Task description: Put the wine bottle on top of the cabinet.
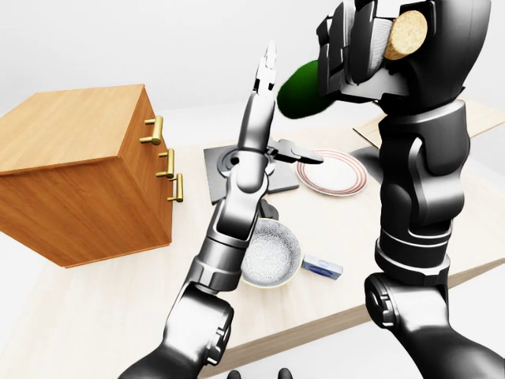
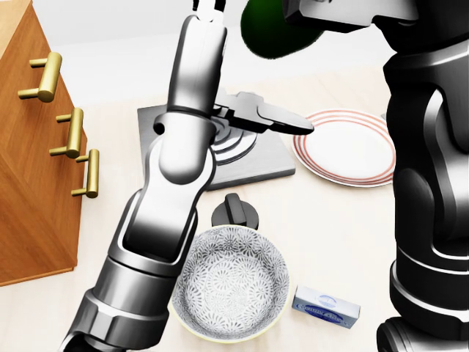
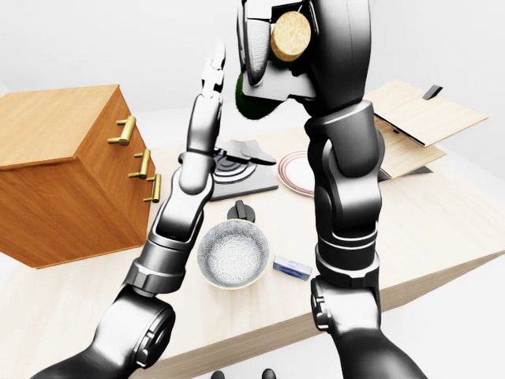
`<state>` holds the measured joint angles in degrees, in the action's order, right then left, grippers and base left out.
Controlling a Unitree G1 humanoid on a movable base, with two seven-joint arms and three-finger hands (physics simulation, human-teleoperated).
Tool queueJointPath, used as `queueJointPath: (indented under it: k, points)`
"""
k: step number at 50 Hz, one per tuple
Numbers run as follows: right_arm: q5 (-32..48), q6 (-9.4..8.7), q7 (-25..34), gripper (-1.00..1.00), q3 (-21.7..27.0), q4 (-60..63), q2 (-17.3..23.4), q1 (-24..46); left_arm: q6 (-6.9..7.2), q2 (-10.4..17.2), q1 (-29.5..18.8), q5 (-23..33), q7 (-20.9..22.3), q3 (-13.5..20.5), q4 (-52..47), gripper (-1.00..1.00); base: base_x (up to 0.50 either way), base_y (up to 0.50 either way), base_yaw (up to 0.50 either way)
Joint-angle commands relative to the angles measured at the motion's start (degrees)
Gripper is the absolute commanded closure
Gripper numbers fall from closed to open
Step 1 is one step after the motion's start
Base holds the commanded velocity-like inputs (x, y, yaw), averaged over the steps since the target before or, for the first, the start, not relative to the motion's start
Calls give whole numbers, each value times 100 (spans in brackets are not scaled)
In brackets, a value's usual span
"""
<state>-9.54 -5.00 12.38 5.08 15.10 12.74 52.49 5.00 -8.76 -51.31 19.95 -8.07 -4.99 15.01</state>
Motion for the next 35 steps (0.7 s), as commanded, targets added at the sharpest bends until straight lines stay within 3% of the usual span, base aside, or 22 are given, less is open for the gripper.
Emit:
queueJointPath:
  k: [1, 22, 30, 32, 33, 34, 35]
  points:
    - [-130, 0, 35, 100, 54, 86, -11, 42, 0, 53, -311, -132, -129, 84, 536, -100, 0, 0, 0]
    - [-24, 0, 112, 100, -20, -44, -81, -27, 0, 124, -920, -22, -203, 106, 570, -100, 0, 0, 0]
    - [-12, 0, 134, 100, 0, -53, -94, -67, 0, 59, -887, 5, -155, 59, 574, -100, 0, 0, 0]
    - [-11, 0, 129, 100, 12, -36, -95, -67, 0, 43, -835, 18, -180, 45, 619, -80, 0, 0, 0]
    - [-4, 0, 124, 100, -5, -12, -87, -73, 0, 31, -814, -31, -174, 75, 621, 65, 0, 0, 0]
    - [-8, 0, 123, 100, 6, 1, -93, -66, 0, 29, -816, -44, -188, 91, 632, 100, 0, 0, 0]
    - [-6, 0, 120, 100, 9, 7, -89, -58, 0, 41, -771, -36, -154, 56, 602, 100, 0, 0, 0]
